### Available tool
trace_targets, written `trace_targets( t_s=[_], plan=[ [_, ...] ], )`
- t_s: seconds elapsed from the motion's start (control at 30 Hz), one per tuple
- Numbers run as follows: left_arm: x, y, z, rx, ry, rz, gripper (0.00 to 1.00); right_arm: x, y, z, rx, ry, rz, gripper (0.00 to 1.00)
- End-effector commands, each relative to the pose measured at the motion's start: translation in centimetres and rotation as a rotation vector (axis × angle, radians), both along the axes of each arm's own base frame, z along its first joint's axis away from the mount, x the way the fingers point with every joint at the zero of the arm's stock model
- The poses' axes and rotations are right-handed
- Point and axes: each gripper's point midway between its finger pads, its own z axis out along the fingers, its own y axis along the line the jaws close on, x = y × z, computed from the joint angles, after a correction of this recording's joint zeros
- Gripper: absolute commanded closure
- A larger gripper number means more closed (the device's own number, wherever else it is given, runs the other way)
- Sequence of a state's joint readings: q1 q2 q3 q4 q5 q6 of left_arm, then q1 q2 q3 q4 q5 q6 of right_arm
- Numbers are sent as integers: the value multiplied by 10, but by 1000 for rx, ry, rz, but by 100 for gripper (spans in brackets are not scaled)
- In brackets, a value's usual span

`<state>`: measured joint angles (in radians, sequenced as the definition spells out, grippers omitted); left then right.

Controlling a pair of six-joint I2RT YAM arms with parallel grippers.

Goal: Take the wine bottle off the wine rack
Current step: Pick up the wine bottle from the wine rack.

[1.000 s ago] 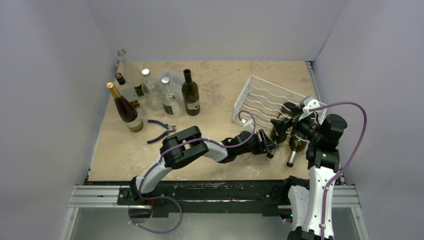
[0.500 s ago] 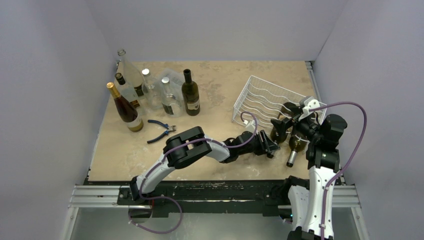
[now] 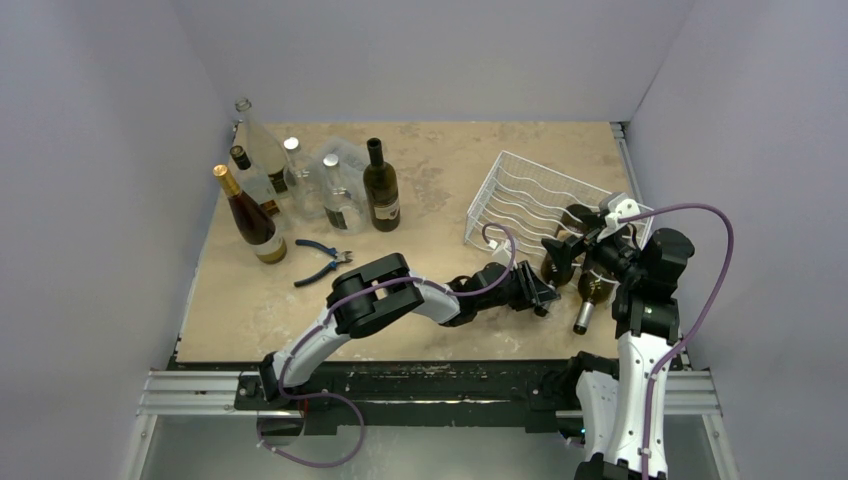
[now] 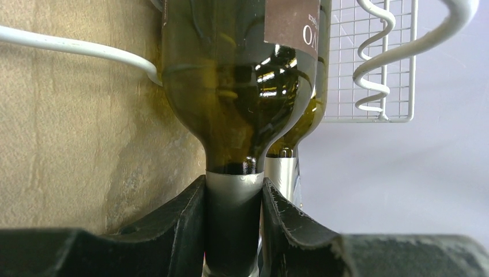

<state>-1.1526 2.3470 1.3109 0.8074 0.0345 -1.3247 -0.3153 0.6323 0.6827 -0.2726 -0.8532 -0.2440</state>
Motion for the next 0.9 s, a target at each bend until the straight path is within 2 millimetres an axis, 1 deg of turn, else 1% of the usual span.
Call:
trace_targets(
  t_s=[0.0,0.27,0.47,0.63,0.7,0.87],
  plan=[
    [1,-4,25,-75,-55,-1,86,2,-4,6,-19,-30,-16,1],
    [2,3,41,-106,-119,10,95,2,-4,6,-22,-32,-19,1],
    [1,9,48,-122,-154,15,100,2,-4,5,-24,-32,-21,1],
    [-1,14,52,-131,-174,13,100,2,-5,6,-26,-34,-22,1],
    [3,18,53,-131,-181,43,100,2,-5,5,-25,-32,-23,1],
    [1,27,57,-148,-198,55,100,2,-5,5,-26,-32,-24,1]
  ],
)
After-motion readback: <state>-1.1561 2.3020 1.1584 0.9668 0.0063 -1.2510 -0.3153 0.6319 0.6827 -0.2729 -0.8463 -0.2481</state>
